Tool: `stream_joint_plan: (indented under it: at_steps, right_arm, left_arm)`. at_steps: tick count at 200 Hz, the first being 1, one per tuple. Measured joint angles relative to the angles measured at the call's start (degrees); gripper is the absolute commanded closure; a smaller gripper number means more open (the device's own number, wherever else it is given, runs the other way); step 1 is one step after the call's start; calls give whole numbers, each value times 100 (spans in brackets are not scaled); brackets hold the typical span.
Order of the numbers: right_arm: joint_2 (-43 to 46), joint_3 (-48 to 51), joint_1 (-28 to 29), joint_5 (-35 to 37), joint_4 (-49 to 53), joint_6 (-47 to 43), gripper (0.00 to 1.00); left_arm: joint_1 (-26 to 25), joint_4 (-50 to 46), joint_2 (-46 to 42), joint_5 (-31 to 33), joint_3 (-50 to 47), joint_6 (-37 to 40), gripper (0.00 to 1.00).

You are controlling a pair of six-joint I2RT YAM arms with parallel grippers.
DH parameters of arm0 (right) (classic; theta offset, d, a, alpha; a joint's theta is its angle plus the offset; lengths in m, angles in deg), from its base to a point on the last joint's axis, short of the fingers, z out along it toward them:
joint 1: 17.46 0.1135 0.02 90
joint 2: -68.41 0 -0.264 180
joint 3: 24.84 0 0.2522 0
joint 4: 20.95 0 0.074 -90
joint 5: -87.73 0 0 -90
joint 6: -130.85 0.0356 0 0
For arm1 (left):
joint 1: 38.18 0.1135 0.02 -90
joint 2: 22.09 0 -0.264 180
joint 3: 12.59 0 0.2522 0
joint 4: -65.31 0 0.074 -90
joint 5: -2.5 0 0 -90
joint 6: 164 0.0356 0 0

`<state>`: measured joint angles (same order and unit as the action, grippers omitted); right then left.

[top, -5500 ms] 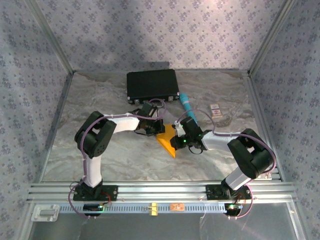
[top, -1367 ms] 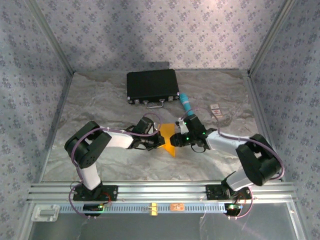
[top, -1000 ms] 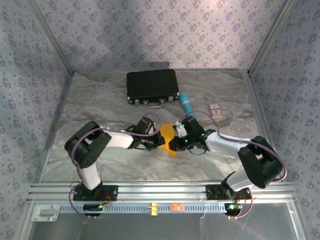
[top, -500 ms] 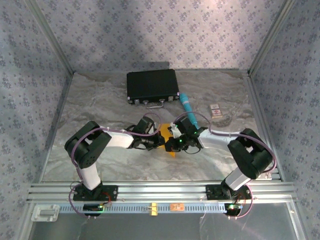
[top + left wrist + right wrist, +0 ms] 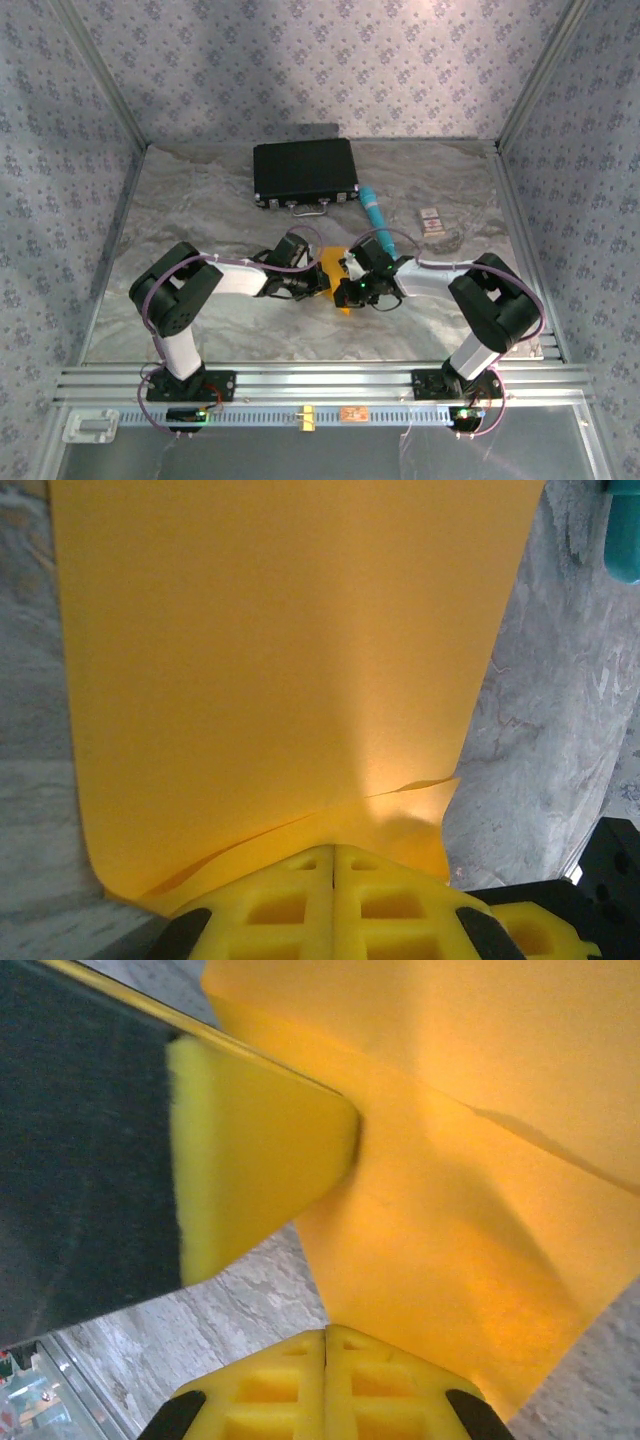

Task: Fold a paper plane with a square sheet of paper (pick it up from the middle)
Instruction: Third fold the triangle at the center of the table.

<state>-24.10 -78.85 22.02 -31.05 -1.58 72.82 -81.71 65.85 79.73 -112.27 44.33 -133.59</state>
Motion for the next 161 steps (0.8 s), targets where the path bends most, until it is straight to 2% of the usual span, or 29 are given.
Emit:
stream_joint_plan:
  at_steps: [96, 161]
  right_arm:
    - [487, 184, -52, -170, -85, -35, 97]
    - [81, 267, -52, -267, -219, -83, 96]
  left_arm:
    - [-4, -70, 0, 13, 31, 20, 100]
    - [-4, -83, 0, 15, 37, 28, 100]
